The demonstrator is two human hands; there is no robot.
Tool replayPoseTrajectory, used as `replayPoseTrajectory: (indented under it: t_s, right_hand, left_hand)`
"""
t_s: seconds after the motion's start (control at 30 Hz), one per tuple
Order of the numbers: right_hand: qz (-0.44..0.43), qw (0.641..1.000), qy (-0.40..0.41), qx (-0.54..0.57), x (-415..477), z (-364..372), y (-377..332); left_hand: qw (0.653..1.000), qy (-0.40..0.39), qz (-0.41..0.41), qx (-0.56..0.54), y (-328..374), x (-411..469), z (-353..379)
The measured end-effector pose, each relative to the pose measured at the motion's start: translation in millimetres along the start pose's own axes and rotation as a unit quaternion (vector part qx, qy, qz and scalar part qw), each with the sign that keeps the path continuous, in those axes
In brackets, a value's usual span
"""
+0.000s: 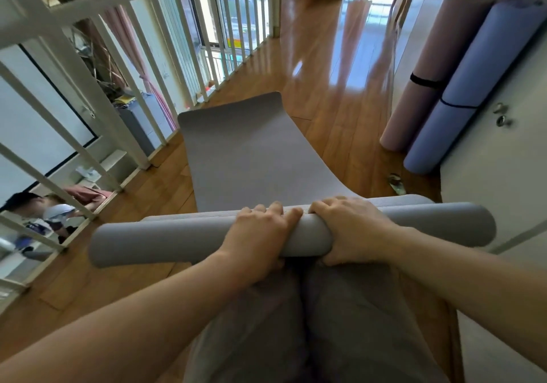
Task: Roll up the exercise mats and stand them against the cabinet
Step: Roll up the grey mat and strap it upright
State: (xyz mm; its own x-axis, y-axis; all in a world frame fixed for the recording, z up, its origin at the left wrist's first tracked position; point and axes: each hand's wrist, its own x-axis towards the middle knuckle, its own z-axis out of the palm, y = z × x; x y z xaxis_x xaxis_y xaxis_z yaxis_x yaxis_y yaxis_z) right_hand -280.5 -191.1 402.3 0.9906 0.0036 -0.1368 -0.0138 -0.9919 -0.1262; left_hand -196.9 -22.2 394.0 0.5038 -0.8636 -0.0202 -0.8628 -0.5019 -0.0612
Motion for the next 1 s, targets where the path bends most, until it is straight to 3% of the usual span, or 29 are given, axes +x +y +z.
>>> replayPoseTrajectory:
  t_s: [0.1,0.2,0.43,0.67,0.83,0.9,1.0]
  right_hand:
    - [-0.009,0.992,0.111,-0.051,-8.4,19.0,-14.3]
    - [-0.016,0.993,0.111,-0.039,-7.6,8.0,-12.5]
    - [-0.049,0.982,0.175,-0.057,-17.4,-60.0,-3.3]
    - [-0.046,0.995,0.093,-0.007,-66.6,10.1,-31.9]
    - [-0.036,0.991,0.116,-0.061,-76.7,33.8,-39.1]
    - [-0.030,0.993,0.088,-0.068,-68.8,26.9,-42.5]
    - [-0.014,1.000,-0.016,-0.014,-42.3,6.7,-38.5]
  left_hand:
    - [1.000,-0.022,0.004,-0.017,-3.1,4.0,-3.6]
    - [1.000,-0.022,0.006,-0.013,-2.8,5.7,-14.6]
    - [0.996,0.079,0.034,0.031,-0.9,5.1,-80.7]
    - [0.997,-0.007,0.054,0.048,41.9,-51.1,-27.1]
    - [0.998,-0.037,0.047,-0.001,38.3,-59.1,-5.4]
    - [0.993,-0.085,0.058,-0.051,27.4,-50.1,-7.9]
    - [0.968,-0.195,0.054,-0.146,4.5,-23.2,-16.9]
